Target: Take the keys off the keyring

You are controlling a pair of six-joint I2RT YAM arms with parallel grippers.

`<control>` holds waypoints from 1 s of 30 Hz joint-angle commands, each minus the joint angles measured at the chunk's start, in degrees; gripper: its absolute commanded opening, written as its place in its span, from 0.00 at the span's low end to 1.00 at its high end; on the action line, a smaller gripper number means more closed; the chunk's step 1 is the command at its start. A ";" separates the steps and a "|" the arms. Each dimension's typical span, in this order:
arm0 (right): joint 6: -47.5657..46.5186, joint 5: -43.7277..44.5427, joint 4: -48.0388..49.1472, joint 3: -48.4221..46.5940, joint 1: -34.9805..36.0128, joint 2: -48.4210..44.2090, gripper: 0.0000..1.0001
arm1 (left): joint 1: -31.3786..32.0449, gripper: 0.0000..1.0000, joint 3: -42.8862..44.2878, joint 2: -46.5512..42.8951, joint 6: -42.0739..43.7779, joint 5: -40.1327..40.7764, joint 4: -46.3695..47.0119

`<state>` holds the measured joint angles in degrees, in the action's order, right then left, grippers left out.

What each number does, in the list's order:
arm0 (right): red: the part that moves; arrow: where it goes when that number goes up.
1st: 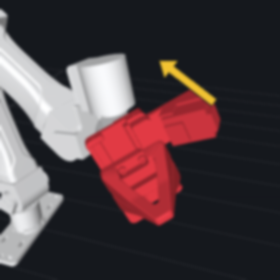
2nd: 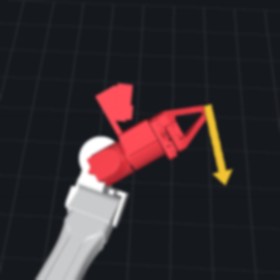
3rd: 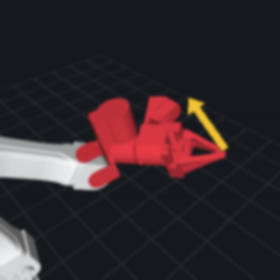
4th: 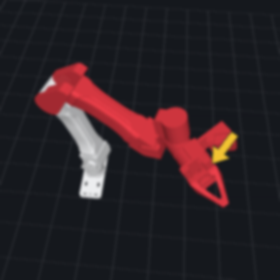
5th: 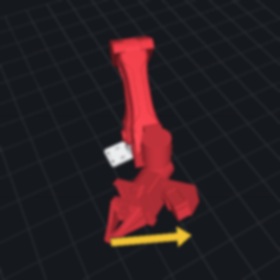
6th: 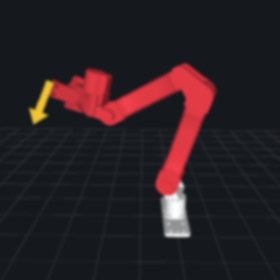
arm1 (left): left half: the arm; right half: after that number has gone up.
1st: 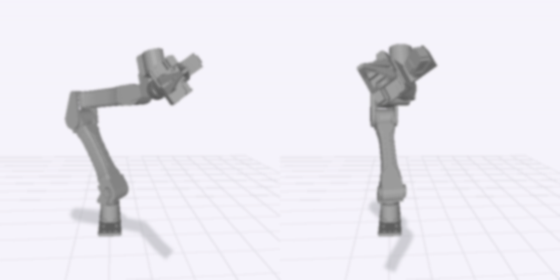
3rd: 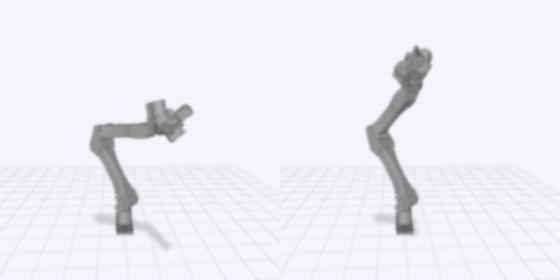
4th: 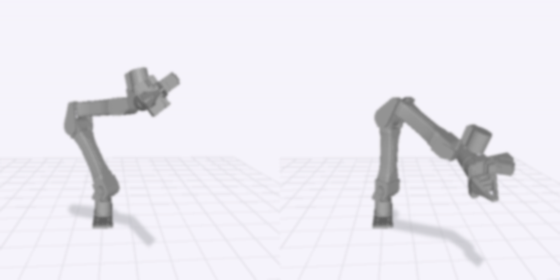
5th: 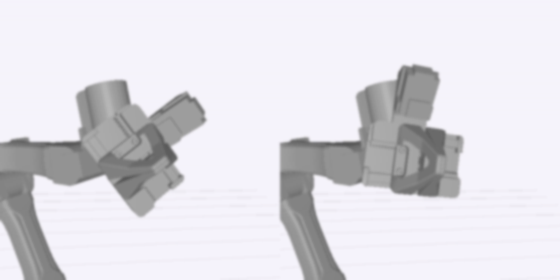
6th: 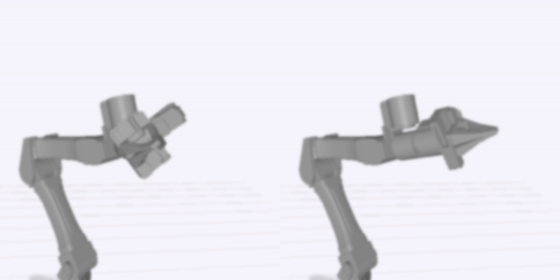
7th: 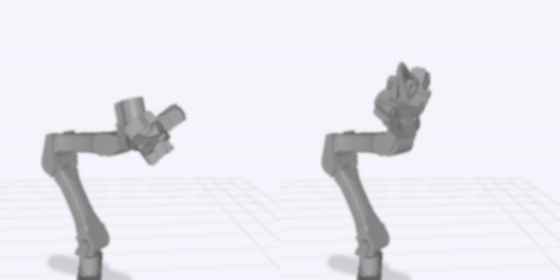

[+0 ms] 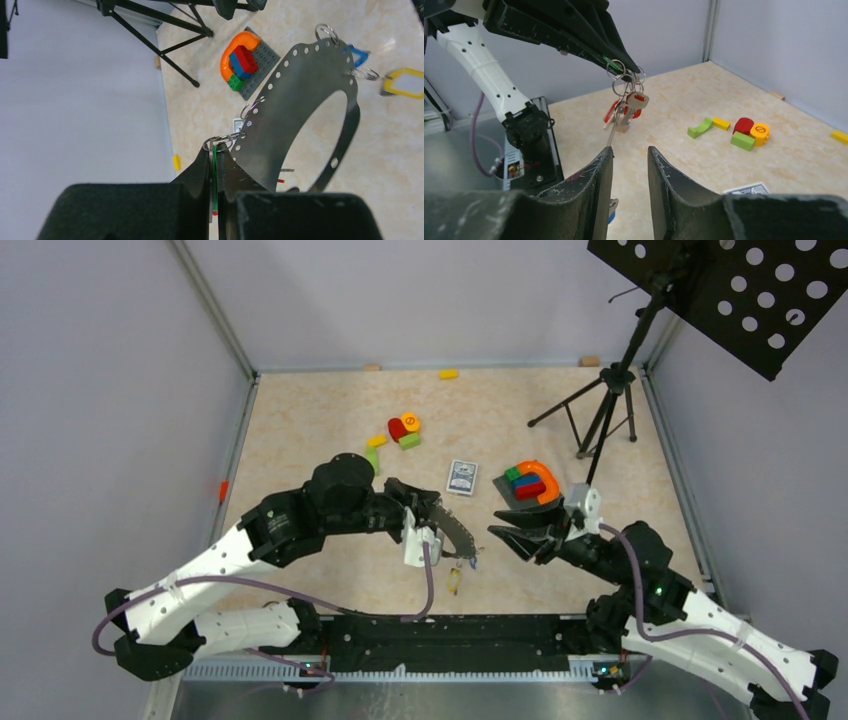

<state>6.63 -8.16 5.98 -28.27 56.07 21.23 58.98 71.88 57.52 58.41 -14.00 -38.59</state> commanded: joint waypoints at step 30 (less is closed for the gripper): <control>-14.97 -11.21 -0.12 -14.54 0.14 11.50 0.31 | 2.00 0.00 -5.66 -6.99 33.57 -2.43 23.73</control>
<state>-7.86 -17.10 8.38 -35.64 56.07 32.42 60.58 63.31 53.28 97.78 -4.60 -21.37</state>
